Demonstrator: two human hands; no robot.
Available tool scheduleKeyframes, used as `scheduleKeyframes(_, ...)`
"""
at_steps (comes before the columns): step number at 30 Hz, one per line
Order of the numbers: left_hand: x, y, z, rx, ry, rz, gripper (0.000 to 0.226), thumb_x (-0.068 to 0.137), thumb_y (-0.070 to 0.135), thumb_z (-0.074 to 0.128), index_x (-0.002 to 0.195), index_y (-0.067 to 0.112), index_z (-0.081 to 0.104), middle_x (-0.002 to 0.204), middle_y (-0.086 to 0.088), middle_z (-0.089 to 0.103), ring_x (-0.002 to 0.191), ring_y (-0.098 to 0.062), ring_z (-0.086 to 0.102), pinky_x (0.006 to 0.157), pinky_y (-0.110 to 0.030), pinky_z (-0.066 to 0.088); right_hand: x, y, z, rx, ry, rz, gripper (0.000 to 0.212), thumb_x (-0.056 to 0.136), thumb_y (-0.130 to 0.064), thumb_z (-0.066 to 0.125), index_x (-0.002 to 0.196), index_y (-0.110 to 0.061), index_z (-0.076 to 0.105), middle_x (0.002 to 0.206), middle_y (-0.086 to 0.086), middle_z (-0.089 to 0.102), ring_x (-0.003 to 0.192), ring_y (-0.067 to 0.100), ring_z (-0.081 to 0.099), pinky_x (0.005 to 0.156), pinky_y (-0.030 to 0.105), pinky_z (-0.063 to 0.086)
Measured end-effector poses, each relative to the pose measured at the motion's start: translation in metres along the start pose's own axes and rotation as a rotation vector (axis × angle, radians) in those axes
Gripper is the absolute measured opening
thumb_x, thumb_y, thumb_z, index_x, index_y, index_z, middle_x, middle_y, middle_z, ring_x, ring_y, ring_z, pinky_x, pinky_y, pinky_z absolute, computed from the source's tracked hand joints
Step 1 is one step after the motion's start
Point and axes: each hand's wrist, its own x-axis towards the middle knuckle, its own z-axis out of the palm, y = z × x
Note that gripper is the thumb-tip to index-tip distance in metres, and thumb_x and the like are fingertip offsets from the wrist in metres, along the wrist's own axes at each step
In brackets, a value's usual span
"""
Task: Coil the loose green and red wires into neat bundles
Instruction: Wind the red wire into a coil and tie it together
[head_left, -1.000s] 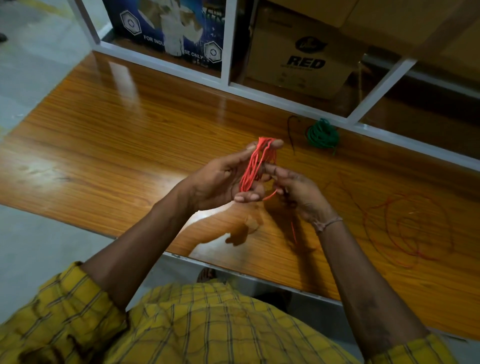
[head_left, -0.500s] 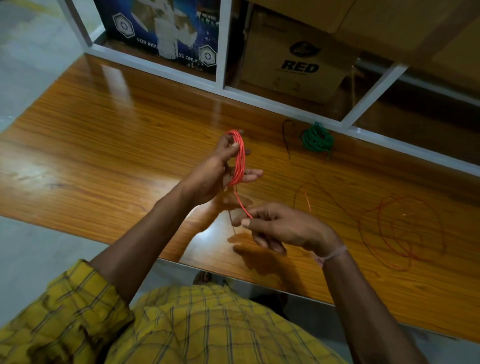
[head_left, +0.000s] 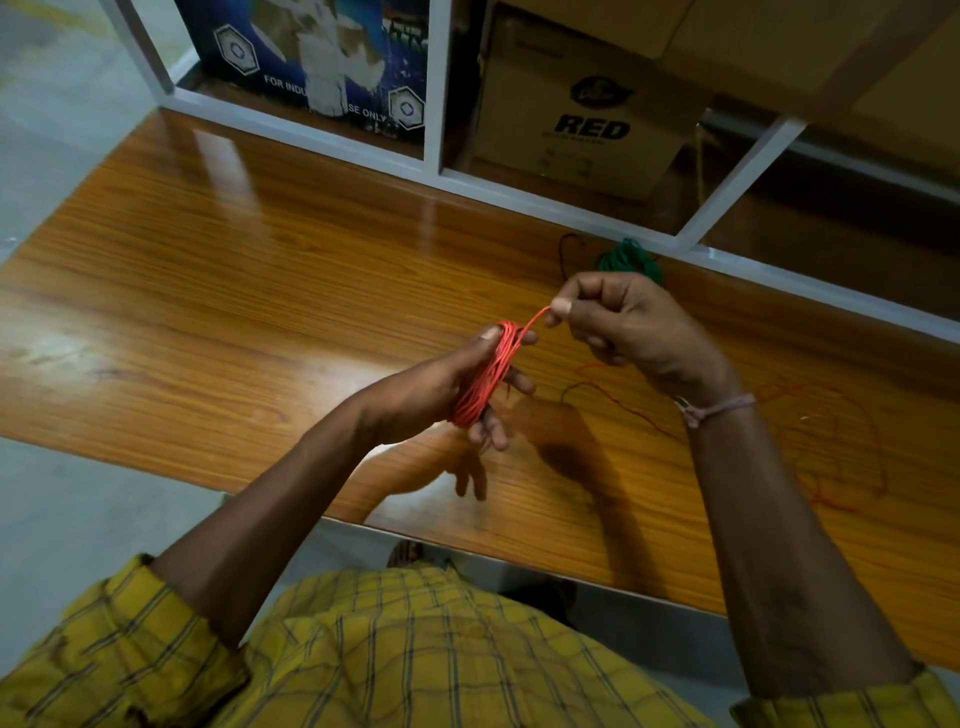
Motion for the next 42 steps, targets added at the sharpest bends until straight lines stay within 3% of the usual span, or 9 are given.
scheduleKeyframes(5,-0.007,0.008,0.001,-0.128,-0.107,0.062,0.056,0.110,0.046,0.028,0.160,0.022,0.036,0.145,-0.034,0.056,0.068,-0.029,0.069,0.049,-0.026,0.042,0.018,0.025,0.016,-0.062,0.233,-0.058,0.022,0.101,-0.027,0.071,0.095,-0.006,0.071,0.069,-0.013,0.056,0.059,0.000,0.049,0.054,0.015,0.038)
scheduleKeyframes(7,-0.010,0.011,0.001,-0.171,-0.163,0.085,0.057,0.112,0.044,0.026,0.162,0.019,0.034,0.147,-0.037,0.052,0.066,-0.028,0.069,0.046,-0.025,0.041,0.022,0.042,0.021,-0.029,0.311,-0.034,0.026,0.101,-0.033,0.070,0.094,-0.008,0.071,0.069,-0.009,0.055,0.059,0.006,0.047,0.054,0.023,0.037)
scheduleKeyframes(12,-0.012,0.023,-0.002,-0.279,-0.247,0.148,0.059,0.113,0.042,0.020,0.166,0.019,0.032,0.150,-0.031,0.052,0.073,-0.031,0.072,0.049,-0.024,0.048,0.014,0.079,0.050,0.126,0.243,0.142,0.042,0.107,-0.041,0.057,0.107,0.000,0.069,0.070,0.008,0.046,0.053,0.015,0.040,0.046,0.026,0.032)
scheduleKeyframes(16,-0.007,0.034,-0.008,-0.339,-0.225,0.214,0.058,0.113,0.037,0.018,0.167,0.018,0.027,0.159,-0.036,0.041,0.087,-0.037,0.075,0.065,-0.031,0.062,-0.003,0.091,0.083,0.207,0.065,0.283,0.037,0.111,-0.038,0.049,0.101,-0.011,0.072,0.066,-0.001,0.050,0.048,0.012,0.036,0.041,0.023,0.028)
scheduleKeyframes(23,0.007,0.039,-0.017,-0.498,0.004,0.221,0.050,0.115,0.030,0.031,0.165,0.027,0.030,0.163,-0.029,0.036,0.125,-0.061,0.061,0.108,-0.055,0.055,-0.036,0.057,0.111,0.298,-0.180,0.308,0.043,0.114,-0.025,0.044,0.114,0.014,0.063,0.071,0.022,0.050,0.039,0.012,0.051,0.048,0.019,0.048)
scheduleKeyframes(30,0.018,0.027,-0.021,0.194,0.292,0.124,0.048,0.117,0.027,0.038,0.162,0.035,0.025,0.169,-0.014,0.027,0.111,-0.037,0.076,0.098,-0.041,0.063,-0.053,0.012,0.075,0.223,-0.377,0.193,0.027,0.109,-0.023,0.056,0.128,-0.010,0.070,0.071,0.019,0.067,0.050,0.027,0.061,0.053,0.031,0.053)
scheduleKeyframes(33,0.013,0.023,-0.017,0.326,0.229,0.060,0.046,0.117,0.029,0.036,0.162,0.035,0.028,0.161,-0.015,0.039,0.109,-0.031,0.074,0.090,-0.033,0.064,-0.052,-0.003,0.045,0.182,-0.288,0.086,0.021,0.105,-0.020,0.063,0.118,-0.006,0.072,0.061,0.009,0.060,0.042,0.017,0.048,0.041,0.024,0.041)
scheduleKeyframes(37,0.004,0.020,-0.009,0.213,0.078,-0.022,0.039,0.117,0.034,0.033,0.155,0.041,0.034,0.144,-0.030,0.056,0.103,-0.046,0.075,0.090,-0.051,0.062,-0.039,-0.005,0.007,0.233,-0.100,-0.018,0.022,0.100,-0.022,0.061,0.105,-0.005,0.074,0.056,0.006,0.043,0.041,0.011,0.033,0.040,0.030,0.021)
scheduleKeyframes(42,-0.004,0.022,-0.003,0.107,-0.068,-0.012,0.045,0.116,0.037,0.029,0.160,0.031,0.033,0.146,-0.019,0.057,0.096,-0.046,0.071,0.073,-0.037,0.060,-0.012,0.010,-0.004,0.178,0.102,-0.080,0.023,0.104,-0.020,0.061,0.101,0.001,0.069,0.059,0.005,0.042,0.046,0.012,0.033,0.043,0.031,0.024)
